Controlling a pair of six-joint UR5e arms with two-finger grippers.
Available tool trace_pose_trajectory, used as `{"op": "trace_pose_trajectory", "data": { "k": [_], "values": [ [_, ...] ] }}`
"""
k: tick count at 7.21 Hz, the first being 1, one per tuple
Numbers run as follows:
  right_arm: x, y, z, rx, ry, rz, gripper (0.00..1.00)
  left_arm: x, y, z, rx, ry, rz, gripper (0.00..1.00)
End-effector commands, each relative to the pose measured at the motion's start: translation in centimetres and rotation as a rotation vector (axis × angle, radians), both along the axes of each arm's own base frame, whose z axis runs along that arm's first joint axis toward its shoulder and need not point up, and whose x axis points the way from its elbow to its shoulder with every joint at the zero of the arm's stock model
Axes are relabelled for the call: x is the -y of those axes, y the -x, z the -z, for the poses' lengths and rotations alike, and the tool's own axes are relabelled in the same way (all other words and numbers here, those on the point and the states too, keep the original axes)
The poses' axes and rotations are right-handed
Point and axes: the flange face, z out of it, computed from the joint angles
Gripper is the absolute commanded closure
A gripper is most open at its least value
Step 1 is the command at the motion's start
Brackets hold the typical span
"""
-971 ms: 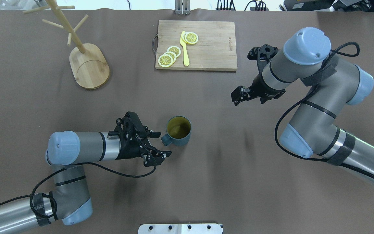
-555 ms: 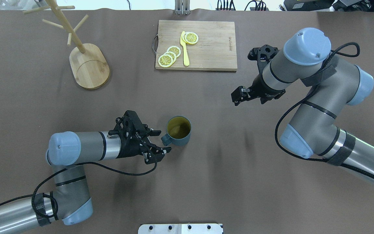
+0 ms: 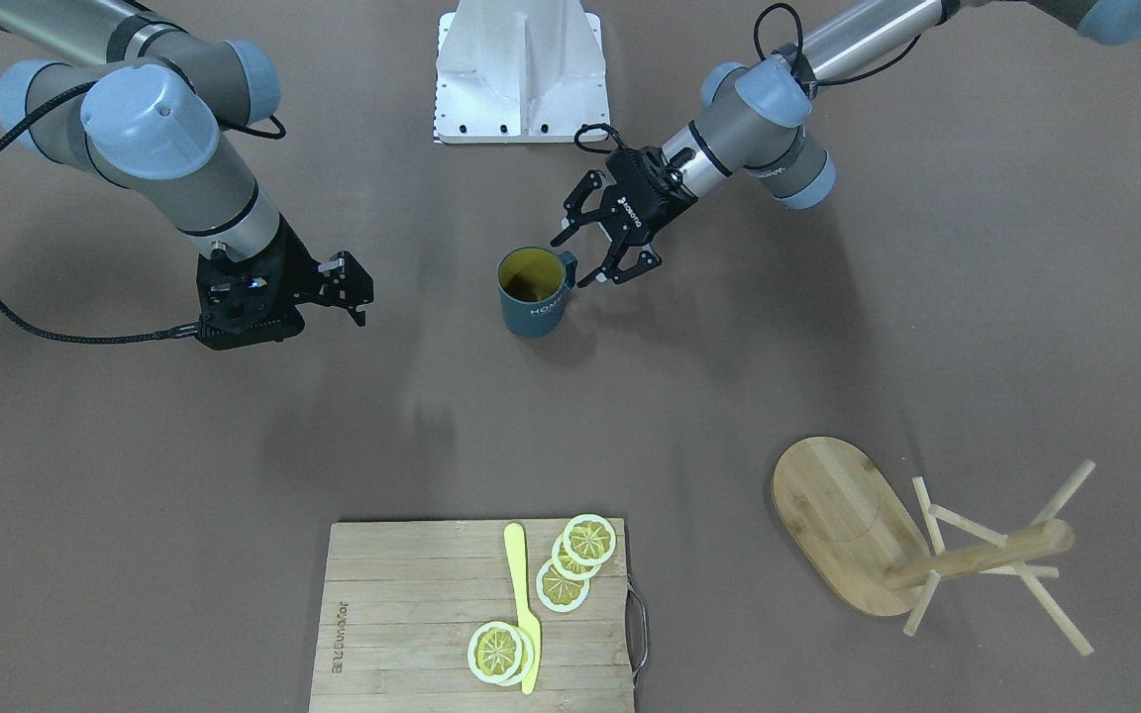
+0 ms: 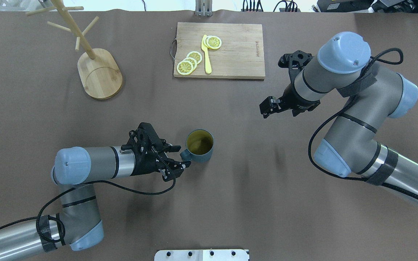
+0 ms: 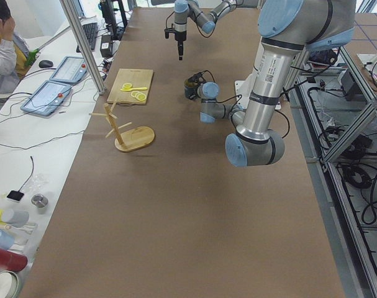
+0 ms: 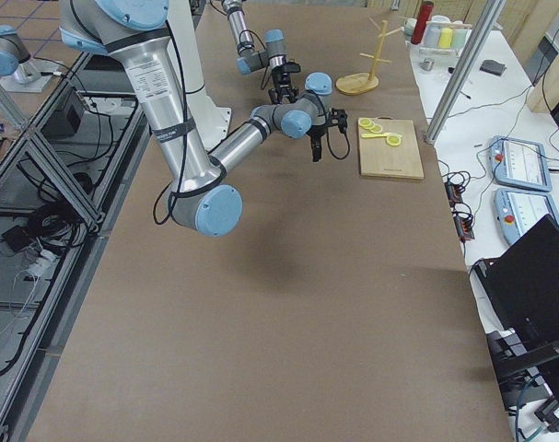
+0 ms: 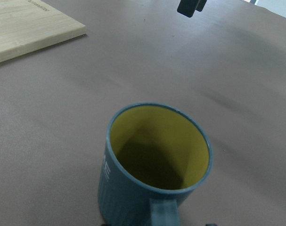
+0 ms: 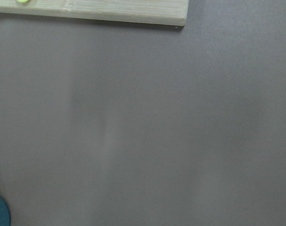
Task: Hang cup on storage rack
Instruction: 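Grasp the blue mug's handle with the left gripper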
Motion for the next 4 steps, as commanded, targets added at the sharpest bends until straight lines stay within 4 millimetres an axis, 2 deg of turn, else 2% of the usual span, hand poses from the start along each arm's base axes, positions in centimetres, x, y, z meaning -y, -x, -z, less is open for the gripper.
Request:
{"op": "trace_pose_trajectory", "data": {
  "k": [1,2,3,4],
  "values": [
    [-0.2,-0.3,-0.4,-0.003,0.005,-0.002,0.01,-0.1,0.0,0.0,-0.009,0.033,-0.004,0.67],
    [-0.3,-0.3,-0.2,0.001,0.003,-0.003,0.01,-0.1,0.2,0.4,-0.030,0.073,-0.005,0.87],
    [-0.1,-0.7,0.0,0.005,-0.002,-0.006,0.01,-0.2,0.5,0.8,-0.063,0.156,-0.010,1.00],
    [0.4,-1.5,-0.4,0.000,-0.001,-0.014,0.01,-0.3,1.3,1.3,-0.088,0.178,-0.011,1.00]
  ]
}}
